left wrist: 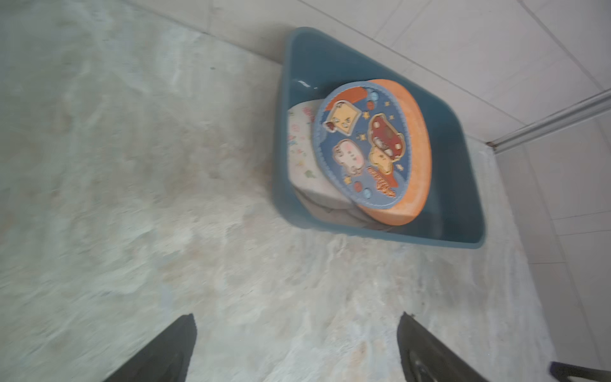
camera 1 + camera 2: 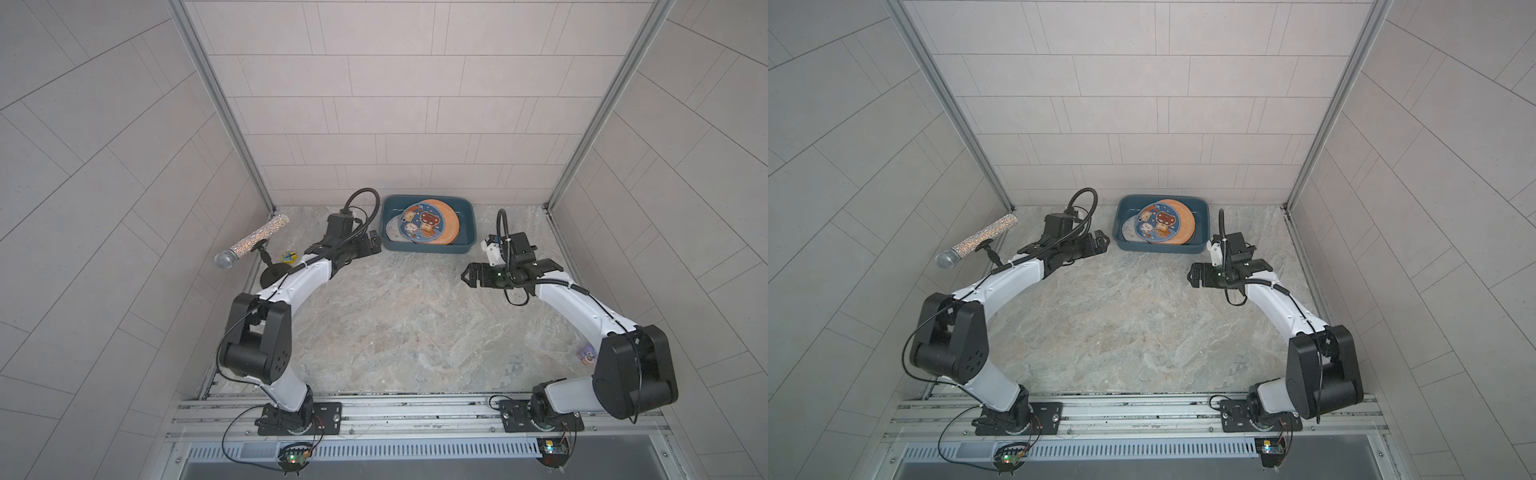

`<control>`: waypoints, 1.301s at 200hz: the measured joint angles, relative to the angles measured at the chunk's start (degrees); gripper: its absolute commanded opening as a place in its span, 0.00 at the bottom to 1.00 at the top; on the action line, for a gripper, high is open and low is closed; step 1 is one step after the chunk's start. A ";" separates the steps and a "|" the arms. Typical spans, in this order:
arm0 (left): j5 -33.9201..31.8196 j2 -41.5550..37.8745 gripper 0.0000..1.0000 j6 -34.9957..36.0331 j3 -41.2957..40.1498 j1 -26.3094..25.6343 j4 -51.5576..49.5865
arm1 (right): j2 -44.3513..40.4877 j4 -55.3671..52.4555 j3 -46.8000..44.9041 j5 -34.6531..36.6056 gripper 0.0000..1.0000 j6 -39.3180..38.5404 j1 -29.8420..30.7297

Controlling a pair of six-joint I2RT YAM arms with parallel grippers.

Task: Put the coasters into the storage box
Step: Reset both arms

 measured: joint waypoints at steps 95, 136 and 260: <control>-14.51 -15.82 1.00 11.17 -22.47 9.99 11.93 | -1.09 18.23 -7.74 22.53 1.00 -9.94 -2.23; -17.88 -13.35 1.00 14.78 -28.06 12.46 21.49 | -0.09 35.78 -19.02 23.19 1.00 -14.36 -4.15; -16.24 -4.96 1.00 19.74 -42.10 16.04 52.76 | 7.23 69.70 -33.73 23.06 1.00 -17.57 -7.89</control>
